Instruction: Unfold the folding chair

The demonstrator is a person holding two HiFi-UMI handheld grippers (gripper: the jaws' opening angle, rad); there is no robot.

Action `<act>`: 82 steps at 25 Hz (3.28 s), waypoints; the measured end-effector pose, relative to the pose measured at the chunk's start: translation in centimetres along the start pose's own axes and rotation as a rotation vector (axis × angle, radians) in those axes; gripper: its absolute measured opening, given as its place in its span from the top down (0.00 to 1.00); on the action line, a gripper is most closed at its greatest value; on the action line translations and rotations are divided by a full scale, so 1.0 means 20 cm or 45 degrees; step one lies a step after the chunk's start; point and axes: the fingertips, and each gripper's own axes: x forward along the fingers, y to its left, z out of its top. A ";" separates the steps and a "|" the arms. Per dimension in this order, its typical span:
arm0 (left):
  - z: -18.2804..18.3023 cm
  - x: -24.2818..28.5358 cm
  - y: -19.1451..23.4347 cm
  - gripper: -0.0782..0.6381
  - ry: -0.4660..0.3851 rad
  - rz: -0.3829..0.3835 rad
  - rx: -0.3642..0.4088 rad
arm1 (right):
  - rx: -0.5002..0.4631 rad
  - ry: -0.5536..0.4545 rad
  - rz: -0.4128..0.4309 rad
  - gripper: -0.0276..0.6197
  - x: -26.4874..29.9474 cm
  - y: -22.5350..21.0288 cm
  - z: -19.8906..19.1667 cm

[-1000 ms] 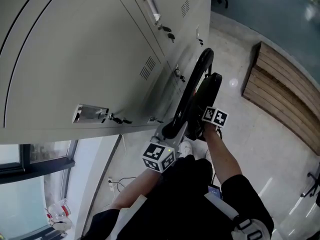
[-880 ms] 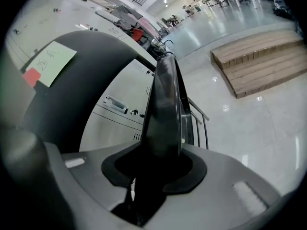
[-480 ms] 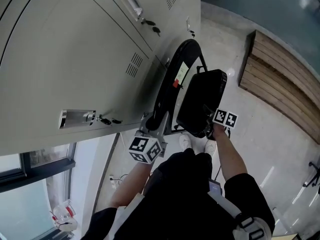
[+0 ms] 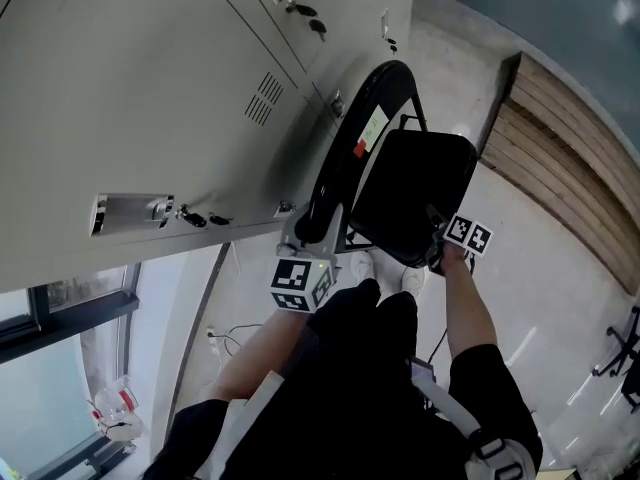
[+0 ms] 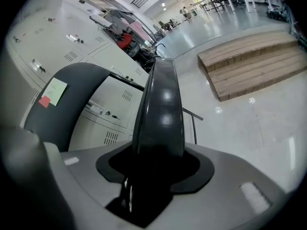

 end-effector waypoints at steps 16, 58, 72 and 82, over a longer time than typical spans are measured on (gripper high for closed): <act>-0.15 0.08 -0.17 0.70 -0.026 0.116 0.105 | 0.110 -0.039 0.009 0.54 -0.07 -0.61 -0.03; -0.32 0.27 -0.09 0.74 -0.029 -0.138 0.190 | 0.090 -0.113 0.082 0.45 0.08 -1.09 -0.28; -0.44 0.33 0.07 0.73 -0.019 -0.138 0.114 | -0.019 -0.039 0.052 0.41 0.13 -1.28 -0.32; -0.51 0.36 0.18 0.69 -0.053 -0.097 0.051 | 0.066 -0.008 -0.044 0.36 0.16 -1.39 -0.37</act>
